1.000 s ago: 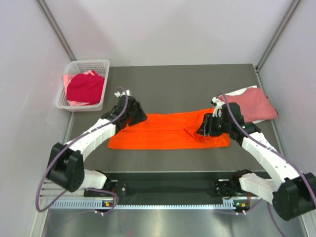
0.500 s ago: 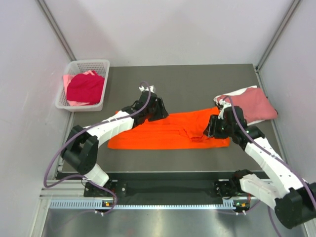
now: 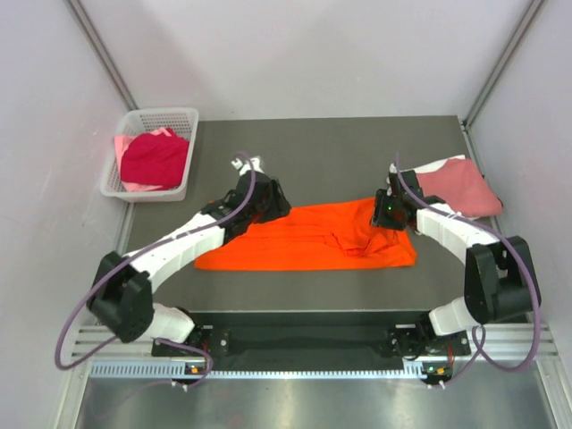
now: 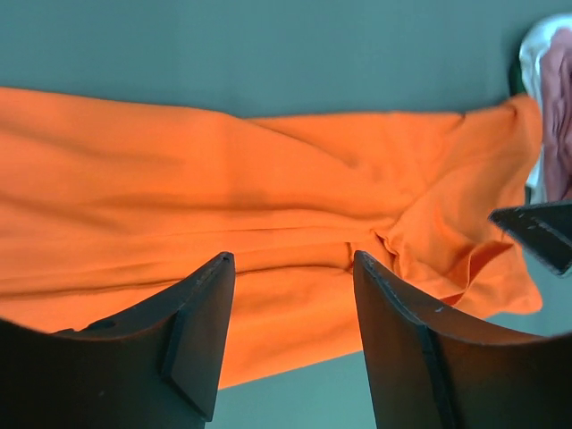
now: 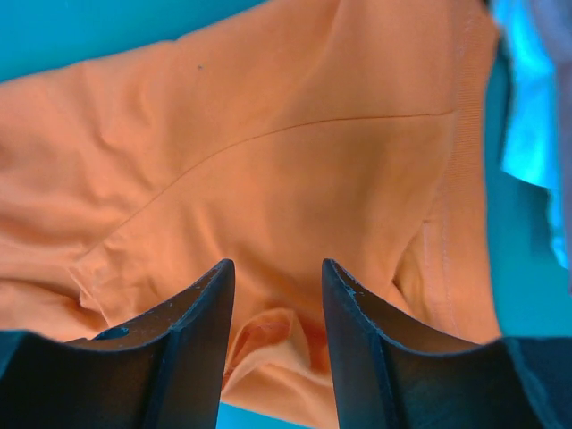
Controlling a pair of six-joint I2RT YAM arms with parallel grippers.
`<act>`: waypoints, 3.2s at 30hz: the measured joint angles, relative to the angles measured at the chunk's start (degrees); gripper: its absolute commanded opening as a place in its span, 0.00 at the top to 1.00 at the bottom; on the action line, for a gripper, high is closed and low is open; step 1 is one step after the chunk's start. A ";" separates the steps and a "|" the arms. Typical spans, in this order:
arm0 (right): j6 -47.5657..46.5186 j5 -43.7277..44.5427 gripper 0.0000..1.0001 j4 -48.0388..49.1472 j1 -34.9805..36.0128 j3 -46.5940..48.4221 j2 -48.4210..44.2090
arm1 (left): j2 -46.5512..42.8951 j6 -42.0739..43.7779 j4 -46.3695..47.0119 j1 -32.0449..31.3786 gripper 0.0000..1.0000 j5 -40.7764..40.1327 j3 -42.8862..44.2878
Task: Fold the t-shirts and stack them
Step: Fold the tshirt
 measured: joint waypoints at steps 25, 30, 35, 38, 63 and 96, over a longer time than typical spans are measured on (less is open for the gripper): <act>11.82 0.85 0.62 -11.10 -0.74 -14.95 -28.06 | -11.54 3.37 -2.89 8.94 0.39 2.03 -8.28; 9.92 -0.61 0.72 -7.54 -0.76 -11.43 -18.49 | -11.50 3.69 -2.97 8.94 0.39 2.05 -8.28; 9.07 -5.51 0.76 -5.35 -0.76 -11.19 -13.25 | -11.50 4.37 -3.32 8.94 0.39 1.84 -8.28; 9.57 -7.15 0.75 -4.79 -0.57 -13.90 -16.17 | -11.50 4.55 -3.85 9.14 0.39 1.53 -8.28; 11.50 -3.85 0.75 -10.47 -0.39 -17.79 -25.88 | -13.90 5.55 -4.76 11.47 0.39 1.36 -8.28; 21.09 6.62 0.62 -11.56 -0.39 -22.38 -22.82 | -14.43 6.51 -5.57 17.00 0.39 4.22 -9.46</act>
